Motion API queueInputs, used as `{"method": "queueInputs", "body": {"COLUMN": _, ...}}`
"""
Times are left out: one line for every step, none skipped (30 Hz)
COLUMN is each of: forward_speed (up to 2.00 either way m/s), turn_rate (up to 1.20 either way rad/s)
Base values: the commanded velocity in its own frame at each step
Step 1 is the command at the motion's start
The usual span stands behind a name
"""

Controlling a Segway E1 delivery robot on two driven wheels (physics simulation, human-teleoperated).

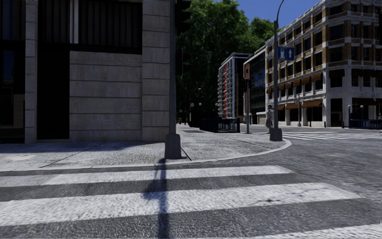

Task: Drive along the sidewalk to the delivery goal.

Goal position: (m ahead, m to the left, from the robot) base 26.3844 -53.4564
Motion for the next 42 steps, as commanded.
{"method": "queueInputs", "body": {"forward_speed": 1.37, "turn_rate": -0.41}}
{"method": "queueInputs", "body": {"forward_speed": 1.37, "turn_rate": -0.41}}
{"method": "queueInputs", "body": {"forward_speed": 1.37, "turn_rate": -0.41}}
{"method": "queueInputs", "body": {"forward_speed": 1.37, "turn_rate": -0.41}}
{"method": "queueInputs", "body": {"forward_speed": 1.37, "turn_rate": -0.41}}
{"method": "queueInputs", "body": {"forward_speed": 1.37, "turn_rate": -0.41}}
{"method": "queueInputs", "body": {"forward_speed": 1.37, "turn_rate": -0.41}}
{"method": "queueInputs", "body": {"forward_speed": 1.37, "turn_rate": -0.41}}
{"method": "queueInputs", "body": {"forward_speed": 1.37, "turn_rate": -0.41}}
{"method": "queueInputs", "body": {"forward_speed": 1.37, "turn_rate": -0.41}}
{"method": "queueInputs", "body": {"forward_speed": 1.37, "turn_rate": -0.41}}
{"method": "queueInputs", "body": {"forward_speed": 1.37, "turn_rate": -0.41}}
{"method": "queueInputs", "body": {"forward_speed": 1.37, "turn_rate": -0.41}}
{"method": "queueInputs", "body": {"forward_speed": 1.37, "turn_rate": -0.41}}
{"method": "queueInputs", "body": {"forward_speed": 1.37, "turn_rate": -0.41}}
{"method": "queueInputs", "body": {"forward_speed": 1.37, "turn_rate": -0.41}}
{"method": "queueInputs", "body": {"forward_speed": 1.37, "turn_rate": -0.41}}
{"method": "queueInputs", "body": {"forward_speed": 1.37, "turn_rate": -0.41}}
{"method": "queueInputs", "body": {"forward_speed": 1.37, "turn_rate": -0.41}}
{"method": "queueInputs", "body": {"forward_speed": 1.37, "turn_rate": -0.41}}
{"method": "queueInputs", "body": {"forward_speed": 1.37, "turn_rate": -0.41}}
{"method": "queueInputs", "body": {"forward_speed": 1.37, "turn_rate": -0.41}}
{"method": "queueInputs", "body": {"forward_speed": 1.37, "turn_rate": -0.41}}
{"method": "queueInputs", "body": {"forward_speed": 1.37, "turn_rate": -0.41}}
{"method": "queueInputs", "body": {"forward_speed": 1.37, "turn_rate": -0.41}}
{"method": "queueInputs", "body": {"forward_speed": 1.37, "turn_rate": -0.41}}
{"method": "queueInputs", "body": {"forward_speed": 1.37, "turn_rate": -0.38}}
{"method": "queueInputs", "body": {"forward_speed": 1.37, "turn_rate": -0.19}}
{"method": "queueInputs", "body": {"forward_speed": 1.37, "turn_rate": -0.05}}
{"method": "queueInputs", "body": {"forward_speed": 1.37, "turn_rate": -0.02}}
{"method": "queueInputs", "body": {"forward_speed": 1.37, "turn_rate": -0.02}}
{"method": "queueInputs", "body": {"forward_speed": 1.37, "turn_rate": -0.01}}
{"method": "queueInputs", "body": {"forward_speed": 1.37, "turn_rate": 0.0}}
{"method": "queueInputs", "body": {"forward_speed": 1.37, "turn_rate": 0.0}}
{"method": "queueInputs", "body": {"forward_speed": 1.37, "turn_rate": 0.0}}
{"method": "queueInputs", "body": {"forward_speed": 1.37, "turn_rate": 0.0}}
{"method": "queueInputs", "body": {"forward_speed": 1.37, "turn_rate": 0.0}}
{"method": "queueInputs", "body": {"forward_speed": 1.37, "turn_rate": 0.0}}
{"method": "queueInputs", "body": {"forward_speed": 1.37, "turn_rate": 0.0}}
{"method": "queueInputs", "body": {"forward_speed": 1.37, "turn_rate": 0.0}}
{"method": "queueInputs", "body": {"forward_speed": 1.37, "turn_rate": 0.0}}
{"method": "queueInputs", "body": {"forward_speed": 1.37, "turn_rate": 0.0}}
